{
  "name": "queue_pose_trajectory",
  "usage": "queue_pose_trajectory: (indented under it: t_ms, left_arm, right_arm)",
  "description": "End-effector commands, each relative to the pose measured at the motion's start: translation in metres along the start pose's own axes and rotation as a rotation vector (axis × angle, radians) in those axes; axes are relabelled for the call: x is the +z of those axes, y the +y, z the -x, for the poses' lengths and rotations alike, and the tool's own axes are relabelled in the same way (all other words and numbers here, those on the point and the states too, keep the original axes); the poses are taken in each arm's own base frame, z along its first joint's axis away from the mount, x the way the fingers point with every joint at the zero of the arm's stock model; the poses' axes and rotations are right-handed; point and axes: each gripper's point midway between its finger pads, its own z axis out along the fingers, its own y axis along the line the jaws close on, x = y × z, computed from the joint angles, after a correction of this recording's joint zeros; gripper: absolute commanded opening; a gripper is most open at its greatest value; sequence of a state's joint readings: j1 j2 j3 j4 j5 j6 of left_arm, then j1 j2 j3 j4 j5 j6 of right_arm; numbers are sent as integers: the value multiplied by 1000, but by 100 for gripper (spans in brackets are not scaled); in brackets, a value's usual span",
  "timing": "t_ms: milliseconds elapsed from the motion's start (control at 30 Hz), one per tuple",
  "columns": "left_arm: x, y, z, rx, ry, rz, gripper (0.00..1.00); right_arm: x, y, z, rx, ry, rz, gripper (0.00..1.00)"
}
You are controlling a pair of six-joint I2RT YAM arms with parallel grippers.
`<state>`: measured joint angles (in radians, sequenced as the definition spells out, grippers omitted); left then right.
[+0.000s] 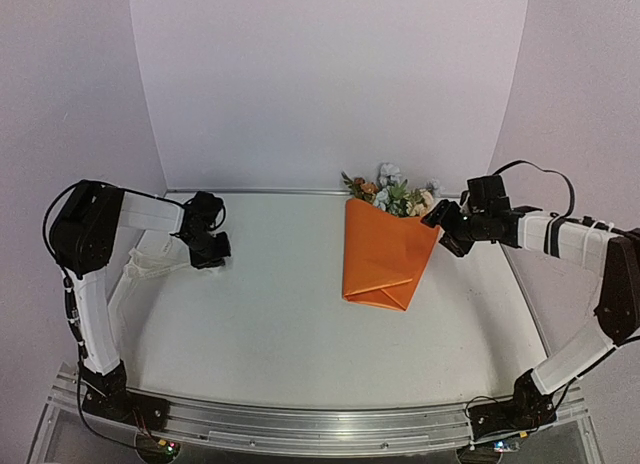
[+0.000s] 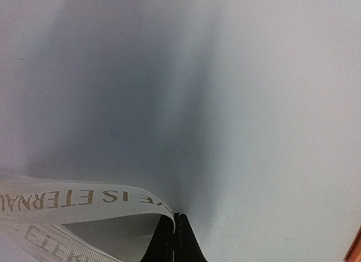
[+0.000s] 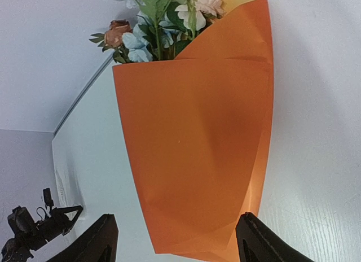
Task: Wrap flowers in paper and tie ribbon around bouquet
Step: Move the ribbon to the center of the board.
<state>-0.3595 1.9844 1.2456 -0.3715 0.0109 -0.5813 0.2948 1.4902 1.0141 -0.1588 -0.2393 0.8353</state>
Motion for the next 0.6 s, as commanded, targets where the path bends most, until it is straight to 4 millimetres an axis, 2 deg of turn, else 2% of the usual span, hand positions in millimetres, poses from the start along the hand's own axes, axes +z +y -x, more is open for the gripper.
queue_pose_trajectory:
  t_ms: [0,67,133,167,233,267,333,400,467,567]
  left_arm:
    - [-33,-100,-72,210,85,-253,0]
    - [-51,-134,-118,310,137,-349,0]
    - [-69,-158,-163,413,184,-424,4]
    - [-77,-165,-180,450,201,-452,10]
    - [-94,-172,-197,467,203,-500,22]
    - [-105,-172,-196,451,184,-527,29]
    - [-127,-169,-175,391,103,-541,46]
    - [-148,-157,-146,314,14,-526,54]
    - [-153,-130,-118,202,-51,-436,58]
    - [-141,-70,-82,48,-72,-256,57]
  right_arm:
    - [-19,12,-8,-78,-23,-3,76]
    - [-24,19,-17,-116,-19,-4,76]
    - [-27,25,-27,-153,-11,-7,75]
    - [-27,28,-33,-171,-1,-6,74]
    - [-25,35,-44,-204,16,1,74]
    - [-22,40,-48,-220,27,4,74]
    - [-14,50,-61,-256,57,12,73]
    - [-4,64,-74,-281,97,29,72]
    - [5,79,-90,-309,136,51,71]
    - [20,102,-111,-347,181,73,70]
